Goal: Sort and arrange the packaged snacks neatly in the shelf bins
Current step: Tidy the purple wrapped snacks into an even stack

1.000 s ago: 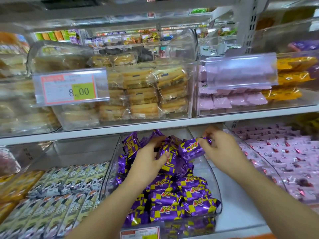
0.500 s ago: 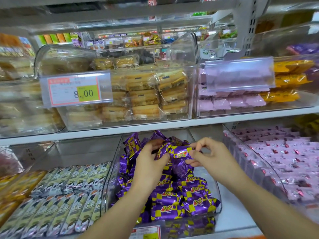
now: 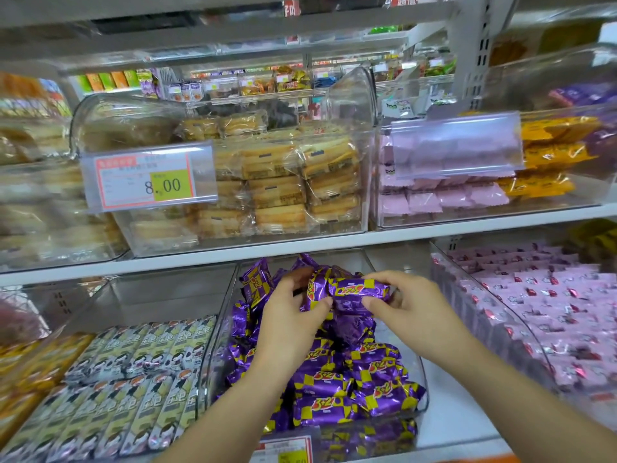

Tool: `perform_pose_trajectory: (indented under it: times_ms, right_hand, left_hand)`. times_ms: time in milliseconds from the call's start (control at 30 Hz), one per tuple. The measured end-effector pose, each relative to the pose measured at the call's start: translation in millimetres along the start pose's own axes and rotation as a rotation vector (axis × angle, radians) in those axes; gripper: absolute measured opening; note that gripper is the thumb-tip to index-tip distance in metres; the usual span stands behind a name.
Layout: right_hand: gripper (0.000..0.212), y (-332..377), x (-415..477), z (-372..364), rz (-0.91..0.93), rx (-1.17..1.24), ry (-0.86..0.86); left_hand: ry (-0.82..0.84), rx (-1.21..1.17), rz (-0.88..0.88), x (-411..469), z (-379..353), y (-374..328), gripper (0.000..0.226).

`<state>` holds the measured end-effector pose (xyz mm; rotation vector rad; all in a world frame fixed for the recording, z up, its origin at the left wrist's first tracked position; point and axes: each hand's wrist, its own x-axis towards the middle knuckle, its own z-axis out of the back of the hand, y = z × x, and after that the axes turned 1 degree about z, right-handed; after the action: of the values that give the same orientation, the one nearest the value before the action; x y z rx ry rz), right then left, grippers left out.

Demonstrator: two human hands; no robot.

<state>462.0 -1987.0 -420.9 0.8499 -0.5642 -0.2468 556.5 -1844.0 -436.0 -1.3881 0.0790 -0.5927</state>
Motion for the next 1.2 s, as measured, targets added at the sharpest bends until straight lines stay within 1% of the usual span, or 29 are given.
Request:
perform_pose_trajectory:
  times_ms: [33, 100, 167, 200, 267, 400, 500, 567, 667, 733, 800, 867, 933, 1000, 1033, 1100, 1133, 1200]
  right_hand:
    - [0.013, 0.2, -0.6, 1.4, 0.000, -0.016, -0.020]
    - [0.011, -1.6, -2.6, -0.3, -0.008, -0.019, -0.117]
    - [0.014, -3.8, -5.0, -6.4, -0.006, -0.010, -0.209]
    - [0.016, -5.3, -6.1, -10.6, 0.004, -0.021, -0.220]
    - [0.021, -6.3, -8.8, -17.8, 0.008, -0.041, -0.183]
    - [0.028, -6.5, -10.1, -22.2, 0.006, -0.026, -0.132]
    - [0.035, -6.6, -9.6, -20.1, 0.018, -0.077, -0.057]
    - [0.039, -7.0, -9.7, -18.7, 0.020, -0.113, -0.003]
    - [0.043, -7.5, -10.6, -15.3, 0.019, -0.117, 0.049]
    - [0.041, -10.3, -11.7, -14.7, 0.071, -0.139, 0.069]
    - [0.037, -13.2, -10.7, -13.5, 0.159, -0.178, 0.064]
    - [0.037, -15.7, -7.6, -9.8, 0.197, -0.225, 0.054]
    - [0.043, -19.8, -3.4, -4.5, 0.178, -0.306, 0.077]
    - [0.048, -24.0, -1.7, -0.4, 0.131, -0.397, 0.151]
    - [0.051, -26.0, -2.8, -0.6, 0.135, -0.440, 0.200]
    - [0.053, -27.9, -6.5, -2.9, 0.152, -0.514, 0.294]
    - [0.052, -28.6, -7.7, -3.1, 0.161, -0.526, 0.310]
    - [0.047, -26.6, -6.6, 1.7, 0.164, -0.427, 0.266]
  left_hand:
    - [0.004, 0.030, -0.009, 0.6, 1.4, -1.5, 0.039]
    - [-0.010, 0.045, 0.007, 2.2, 2.6, -0.5, 0.038]
    - [-0.024, 0.012, 0.045, 0.8, 0.6, 0.4, 0.037]
    - [-0.030, 0.002, 0.056, -0.1, -1.3, 0.5, 0.035]
    - [-0.036, -0.015, 0.063, -1.5, -5.3, 1.4, 0.032]
    - [-0.048, -0.067, 0.077, -0.5, -6.3, 1.3, 0.033]
    - [-0.012, -0.079, 0.094, 0.1, -6.5, 2.1, 0.033]
    - [-0.001, -0.194, 0.126, 0.6, -6.9, 2.4, 0.033]
    - [-0.023, -0.306, 0.207, 2.0, -7.5, 2.1, 0.025]
    - [-0.036, -0.360, 0.251, 3.4, -8.2, 2.0, 0.020]
    - [-0.007, -0.365, 0.255, 5.6, -8.3, 0.7, 0.016]
    - [0.093, -0.268, 0.179, 8.0, -7.6, -0.3, 0.019]
    - [0.215, -0.077, 0.080, 12.1, -7.8, 1.1, 0.032]
    - [0.283, 0.165, -0.008, 16.7, -10.3, 2.9, 0.055]
    - [0.329, 0.248, -0.041, 17.8, -12.3, 3.1, 0.060]
    - [0.481, 0.376, -0.070, 16.4, -19.4, 4.0, 0.060]
    - [0.554, 0.480, -0.097, 15.2, -24.1, 6.1, 0.063]
    - [0.635, 0.667, -0.160, 14.9, -29.0, 10.9, 0.070]
